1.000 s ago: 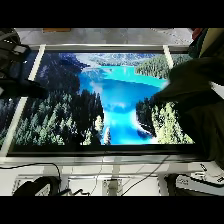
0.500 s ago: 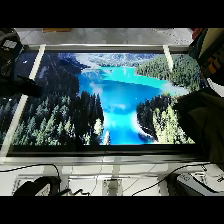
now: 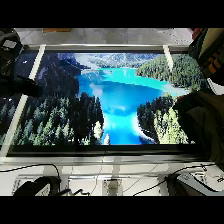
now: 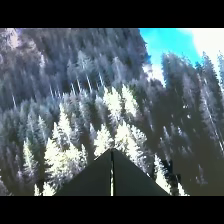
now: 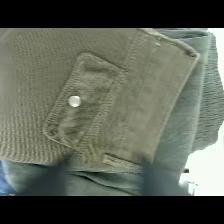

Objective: Fold the clothes and pants, and hang the long-sleeved shirts on hangers.

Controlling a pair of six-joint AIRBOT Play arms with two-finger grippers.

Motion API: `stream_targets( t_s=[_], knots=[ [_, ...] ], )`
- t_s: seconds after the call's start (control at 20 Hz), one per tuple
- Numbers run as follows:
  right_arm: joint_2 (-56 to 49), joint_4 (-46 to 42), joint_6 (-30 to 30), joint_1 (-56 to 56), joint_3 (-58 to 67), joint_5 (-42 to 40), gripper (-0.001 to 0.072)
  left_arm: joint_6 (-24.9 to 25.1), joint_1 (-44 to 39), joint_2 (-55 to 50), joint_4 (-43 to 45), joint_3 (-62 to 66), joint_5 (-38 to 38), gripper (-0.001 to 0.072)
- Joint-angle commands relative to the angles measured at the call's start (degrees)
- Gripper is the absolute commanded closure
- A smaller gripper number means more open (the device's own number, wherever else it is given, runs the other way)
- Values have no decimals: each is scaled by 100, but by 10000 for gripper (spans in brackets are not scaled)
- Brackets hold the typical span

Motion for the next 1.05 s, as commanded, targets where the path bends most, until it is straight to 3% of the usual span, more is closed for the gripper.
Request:
stream_targets(
  t_s=[0.0, 0.05, 0.2, 0.35, 0.5, 0.55, 0.65, 0.75, 1.0],
  knots=[
    [-9, 1202, -328, 212, -2, -254, 609, 2, 2, 4, 2, 7, 2, 701],
    [-9, 1904, -664, 487, -2, -365, 670, 2, 2, 4, 2, 7, 2, 700],
    [46, 3198, -1556, 2000, 0, -533, 672, 2, 2, 4, 2, 7, 0, 701],
    [98, 2865, -2175, 4194, 2, -317, 671, 2, 2, 4, 2, 7, 0, 700],
    [98, 1965, -3449, 6223, 2, 269, 671, 2, 2, 4, 4, 7, 2, 701],
    [98, 1617, -3630, 6686, 2, 249, 671, 2, 2, 4, 2, 7, 2, 700],
    [96, 662, -3576, 7287, 2, -131, 672, 2, 2, 4, 4, 7, 2, 700],
    [92, -291, -3132, 7388, 2, -752, 671, 2, 2, 4, 4, 7, 2, 701],
    [98, 20, -2570, 7252, 4, -986, 671, 2, 2, 4, 4, 7, 2, 701]
  ],
)
